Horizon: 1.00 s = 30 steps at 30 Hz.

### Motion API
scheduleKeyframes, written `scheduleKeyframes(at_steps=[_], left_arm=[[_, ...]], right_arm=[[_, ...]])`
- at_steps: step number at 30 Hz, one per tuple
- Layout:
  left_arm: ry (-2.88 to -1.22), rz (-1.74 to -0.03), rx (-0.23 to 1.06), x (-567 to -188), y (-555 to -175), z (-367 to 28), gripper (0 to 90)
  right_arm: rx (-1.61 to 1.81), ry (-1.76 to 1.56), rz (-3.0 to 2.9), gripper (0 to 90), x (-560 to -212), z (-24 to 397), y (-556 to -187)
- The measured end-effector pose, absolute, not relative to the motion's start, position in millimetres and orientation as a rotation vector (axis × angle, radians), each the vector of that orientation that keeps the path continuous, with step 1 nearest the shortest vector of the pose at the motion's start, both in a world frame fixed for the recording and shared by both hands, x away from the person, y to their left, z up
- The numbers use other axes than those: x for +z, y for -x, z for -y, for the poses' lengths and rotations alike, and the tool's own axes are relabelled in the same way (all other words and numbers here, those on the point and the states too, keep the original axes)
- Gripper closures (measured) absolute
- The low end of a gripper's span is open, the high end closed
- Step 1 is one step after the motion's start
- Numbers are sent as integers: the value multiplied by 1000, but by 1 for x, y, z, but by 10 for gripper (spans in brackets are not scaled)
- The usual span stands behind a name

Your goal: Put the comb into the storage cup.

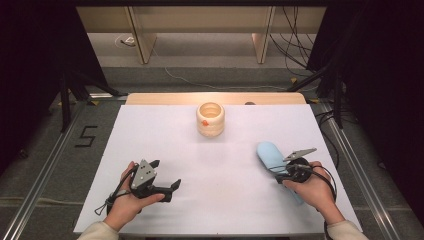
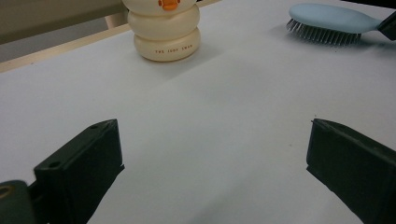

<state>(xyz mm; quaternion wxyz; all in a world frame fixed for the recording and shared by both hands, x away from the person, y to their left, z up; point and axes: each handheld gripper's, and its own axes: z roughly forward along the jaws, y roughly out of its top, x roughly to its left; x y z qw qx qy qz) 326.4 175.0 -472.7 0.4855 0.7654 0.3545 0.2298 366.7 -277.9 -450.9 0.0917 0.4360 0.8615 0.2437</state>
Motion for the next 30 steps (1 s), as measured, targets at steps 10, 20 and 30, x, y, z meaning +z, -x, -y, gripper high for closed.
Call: scheduleKeyframes(at_steps=[10, 20, 30], left_arm=[[-1860, -868, 556, -473, -327, -174, 29], [-1863, -870, 549, -474, -327, -173, 29], [-1865, -866, 547, -474, -328, -172, 29]], right_arm=[[779, -1270, -2490, 493, -436, 279, -367], [655, -1268, -2512, 178, -423, 287, -372], [412, -1318, -2683, 160, -428, 283, -388]])
